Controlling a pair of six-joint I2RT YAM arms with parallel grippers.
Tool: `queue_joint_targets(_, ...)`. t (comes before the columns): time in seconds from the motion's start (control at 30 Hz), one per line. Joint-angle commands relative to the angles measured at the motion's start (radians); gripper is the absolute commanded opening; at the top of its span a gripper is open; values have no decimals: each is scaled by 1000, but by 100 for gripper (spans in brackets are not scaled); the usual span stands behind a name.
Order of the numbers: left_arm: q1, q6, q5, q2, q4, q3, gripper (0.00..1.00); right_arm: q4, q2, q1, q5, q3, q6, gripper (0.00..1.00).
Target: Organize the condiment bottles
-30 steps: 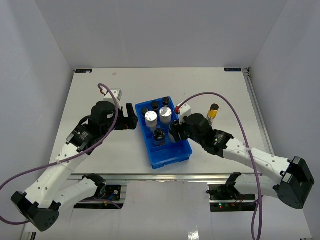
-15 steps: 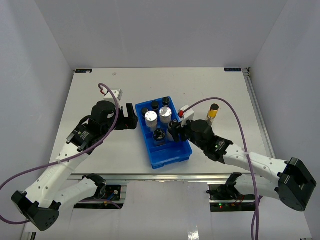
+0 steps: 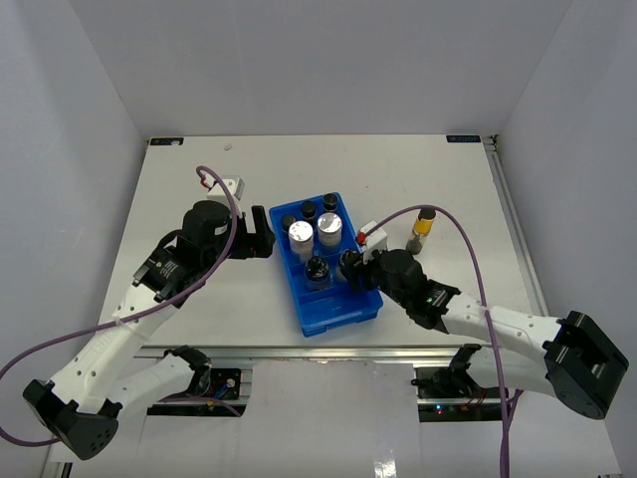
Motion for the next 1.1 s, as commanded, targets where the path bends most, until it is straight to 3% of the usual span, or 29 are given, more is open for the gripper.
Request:
queue_joint_targets(0.0, 5, 13, -21, -3, 0, 18, 98, 133, -9, 4, 3, -8, -16, 59)
queue_joint_targets(0.07, 5, 14, -26, -4, -3, 18, 98, 124, -12, 5, 3, -8, -18, 68)
queue_joint_targets(0.23, 5, 7, -14, -8, 6, 12, 98, 71, -21, 4, -37, 21, -49, 78)
queue_joint_targets(0.43, 5, 6, -13, -8, 1, 17, 98, -80, -77, 4, -18, 133, -56, 82)
queue_joint_targets(0.53, 5, 9, -16, -12, -5, 24, 98, -281, -133, 4, 102, 244, -15, 82)
queue_joint_targets(0.7, 5, 8, -17, -15, -5, 22, 98, -436, -217, -16, 240, 367, 2, 82)
queue_joint_targets(0.8, 5, 1, -9, -22, -1, 19, 98, -529, -184, -115, 269, 436, -1, 84)
queue_joint_targets(0.9, 5, -3, 2, -23, 2, 19, 98, -608, -148, -304, 206, 477, 38, 85)
queue_joint_targets(1.07, 5, -2, 5, -20, -7, 29, 98, -637, -72, -435, 133, 506, 64, 87)
